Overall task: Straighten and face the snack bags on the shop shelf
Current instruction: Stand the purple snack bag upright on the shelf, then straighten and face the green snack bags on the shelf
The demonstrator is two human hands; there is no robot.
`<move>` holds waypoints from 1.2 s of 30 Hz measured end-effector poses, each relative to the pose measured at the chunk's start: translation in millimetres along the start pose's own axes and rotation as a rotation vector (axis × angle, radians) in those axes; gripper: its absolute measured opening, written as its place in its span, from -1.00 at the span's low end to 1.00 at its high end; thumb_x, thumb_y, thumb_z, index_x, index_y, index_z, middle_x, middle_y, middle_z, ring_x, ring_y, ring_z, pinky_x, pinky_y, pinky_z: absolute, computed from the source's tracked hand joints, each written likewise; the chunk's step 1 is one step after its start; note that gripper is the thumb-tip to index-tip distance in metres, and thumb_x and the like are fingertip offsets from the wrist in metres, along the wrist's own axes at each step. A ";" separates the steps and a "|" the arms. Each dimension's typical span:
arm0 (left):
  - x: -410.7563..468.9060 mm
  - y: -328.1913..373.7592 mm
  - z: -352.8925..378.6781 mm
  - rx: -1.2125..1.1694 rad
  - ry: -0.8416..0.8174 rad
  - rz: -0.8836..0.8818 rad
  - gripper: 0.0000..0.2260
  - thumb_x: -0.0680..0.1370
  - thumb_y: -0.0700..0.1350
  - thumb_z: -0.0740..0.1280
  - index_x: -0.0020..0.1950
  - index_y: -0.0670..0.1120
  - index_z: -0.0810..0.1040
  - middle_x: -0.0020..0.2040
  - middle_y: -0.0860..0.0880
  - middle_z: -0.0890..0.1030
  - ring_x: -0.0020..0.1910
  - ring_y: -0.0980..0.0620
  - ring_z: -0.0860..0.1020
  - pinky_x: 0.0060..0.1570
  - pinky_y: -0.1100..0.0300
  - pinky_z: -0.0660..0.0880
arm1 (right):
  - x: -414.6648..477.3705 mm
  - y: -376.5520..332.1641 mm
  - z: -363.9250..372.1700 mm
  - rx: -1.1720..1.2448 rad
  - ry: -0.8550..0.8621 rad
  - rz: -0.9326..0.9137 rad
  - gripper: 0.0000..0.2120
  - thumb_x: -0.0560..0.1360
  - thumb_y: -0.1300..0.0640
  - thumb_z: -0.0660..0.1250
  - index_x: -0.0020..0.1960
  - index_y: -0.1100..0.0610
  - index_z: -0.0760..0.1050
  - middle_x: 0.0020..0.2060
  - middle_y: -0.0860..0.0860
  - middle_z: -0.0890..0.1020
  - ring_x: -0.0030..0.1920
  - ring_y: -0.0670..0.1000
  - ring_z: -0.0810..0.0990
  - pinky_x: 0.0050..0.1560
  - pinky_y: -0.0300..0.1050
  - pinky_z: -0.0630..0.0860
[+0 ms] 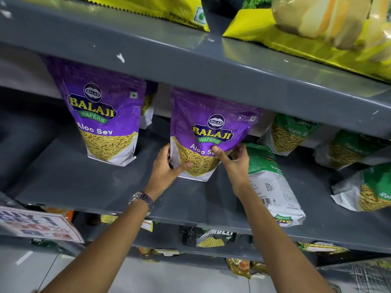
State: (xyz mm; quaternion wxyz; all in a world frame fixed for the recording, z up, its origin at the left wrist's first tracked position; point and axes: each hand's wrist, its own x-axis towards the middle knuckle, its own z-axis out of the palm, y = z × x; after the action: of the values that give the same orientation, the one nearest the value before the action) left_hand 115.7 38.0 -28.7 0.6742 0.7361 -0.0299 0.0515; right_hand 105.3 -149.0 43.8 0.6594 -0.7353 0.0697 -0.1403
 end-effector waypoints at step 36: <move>-37.3 51.1 203.1 -0.305 -0.083 -0.505 -0.63 0.37 -0.30 0.46 0.16 -0.25 0.54 -0.03 -0.16 0.65 -0.35 0.17 0.64 -0.44 0.35 0.53 | 35.6 68.0 -227.0 -0.051 -0.107 0.691 -0.17 0.07 -0.17 0.61 0.18 0.27 0.52 -0.01 0.21 0.70 -0.10 0.12 0.69 -0.06 0.03 0.63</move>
State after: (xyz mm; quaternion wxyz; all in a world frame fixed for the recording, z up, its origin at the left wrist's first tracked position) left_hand 80.1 -169.7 0.2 0.7667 0.6119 0.1194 -0.1532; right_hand 77.1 -383.2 1.3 0.6522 -0.6906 0.2835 0.1317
